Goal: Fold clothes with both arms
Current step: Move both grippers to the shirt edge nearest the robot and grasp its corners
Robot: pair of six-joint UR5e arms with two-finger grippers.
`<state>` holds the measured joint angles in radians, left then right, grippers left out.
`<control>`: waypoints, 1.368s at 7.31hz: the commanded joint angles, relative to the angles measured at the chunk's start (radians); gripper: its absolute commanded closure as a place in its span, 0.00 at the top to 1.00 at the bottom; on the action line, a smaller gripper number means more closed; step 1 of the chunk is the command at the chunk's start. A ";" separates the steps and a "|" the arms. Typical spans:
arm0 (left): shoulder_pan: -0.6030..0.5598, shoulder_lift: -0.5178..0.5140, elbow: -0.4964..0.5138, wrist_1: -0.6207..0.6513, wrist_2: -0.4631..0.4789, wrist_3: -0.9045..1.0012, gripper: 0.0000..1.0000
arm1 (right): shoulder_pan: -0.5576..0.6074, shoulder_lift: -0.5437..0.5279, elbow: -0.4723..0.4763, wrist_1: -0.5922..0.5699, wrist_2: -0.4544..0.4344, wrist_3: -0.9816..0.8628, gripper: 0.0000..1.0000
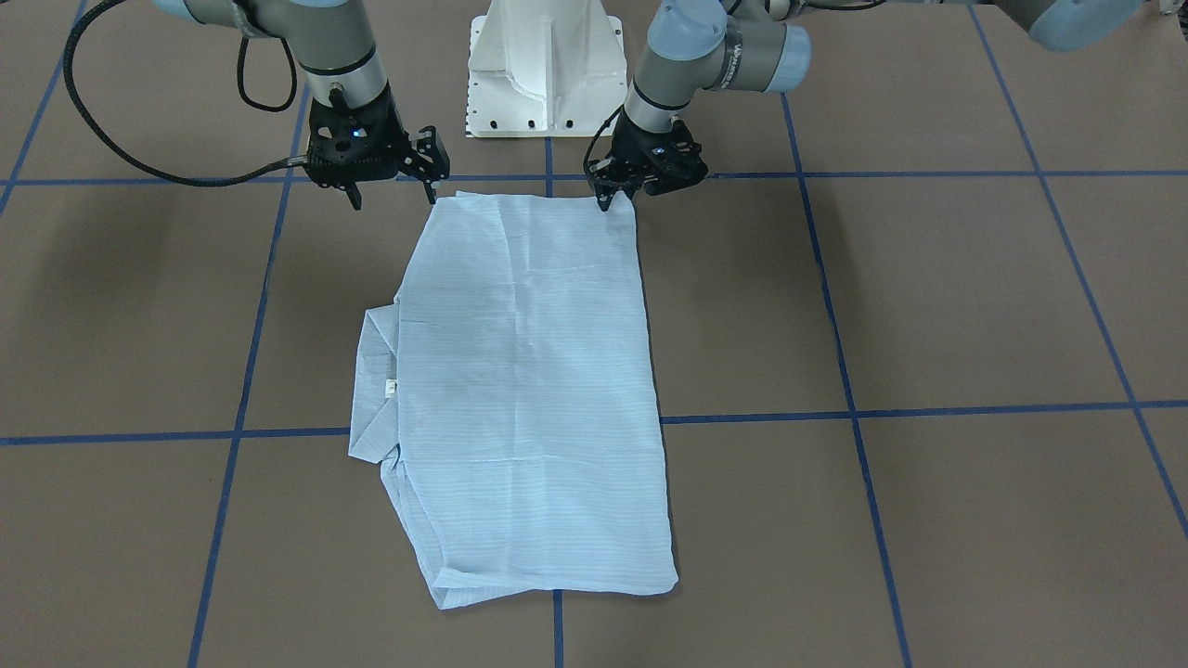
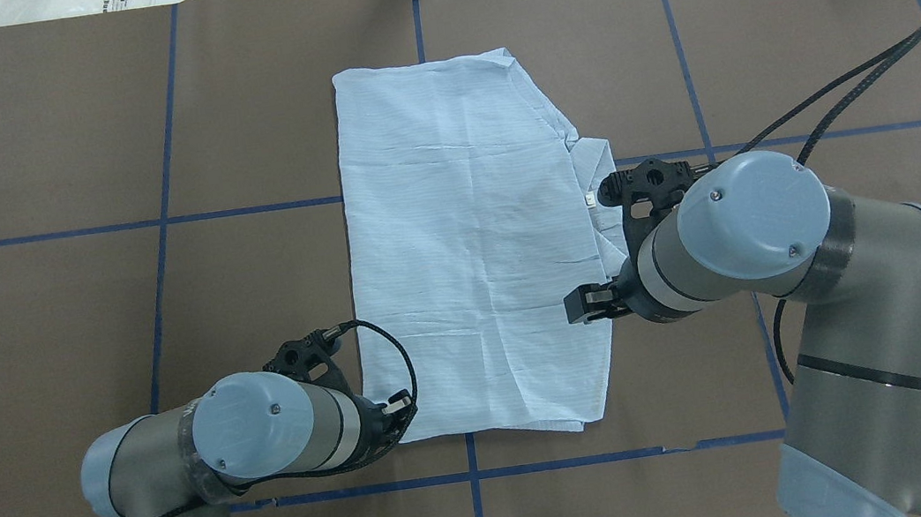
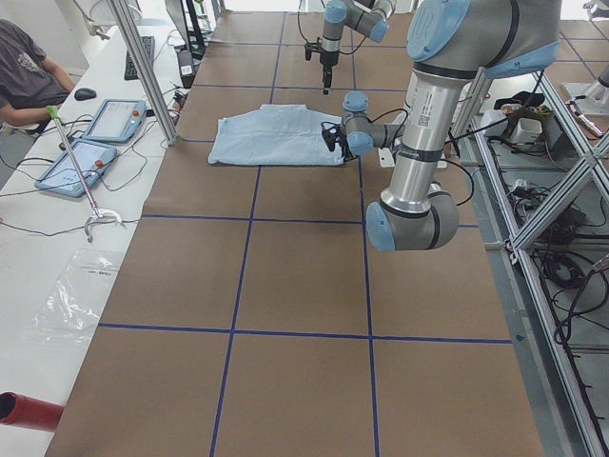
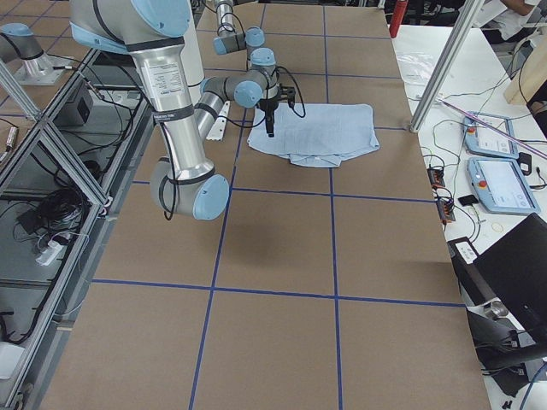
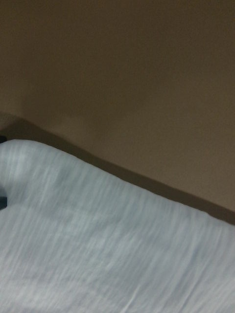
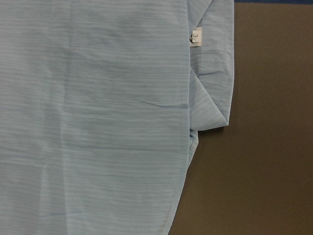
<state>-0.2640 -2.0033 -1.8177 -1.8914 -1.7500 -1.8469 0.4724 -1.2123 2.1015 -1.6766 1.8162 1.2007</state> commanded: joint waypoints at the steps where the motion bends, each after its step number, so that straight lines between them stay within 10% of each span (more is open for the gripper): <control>1: -0.001 -0.002 -0.002 0.000 0.000 0.000 0.21 | 0.000 -0.001 0.000 0.000 0.000 -0.001 1.00; 2: -0.003 -0.006 -0.005 0.000 0.000 -0.002 0.00 | 0.000 0.000 0.000 0.000 0.000 0.000 1.00; 10: -0.029 -0.037 -0.069 0.069 -0.002 -0.002 0.00 | -0.222 0.062 -0.132 0.000 -0.187 0.890 1.00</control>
<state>-0.2926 -2.0394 -1.8863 -1.8226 -1.7518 -1.8485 0.2579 -1.1551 2.0052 -1.6766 1.6502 1.9881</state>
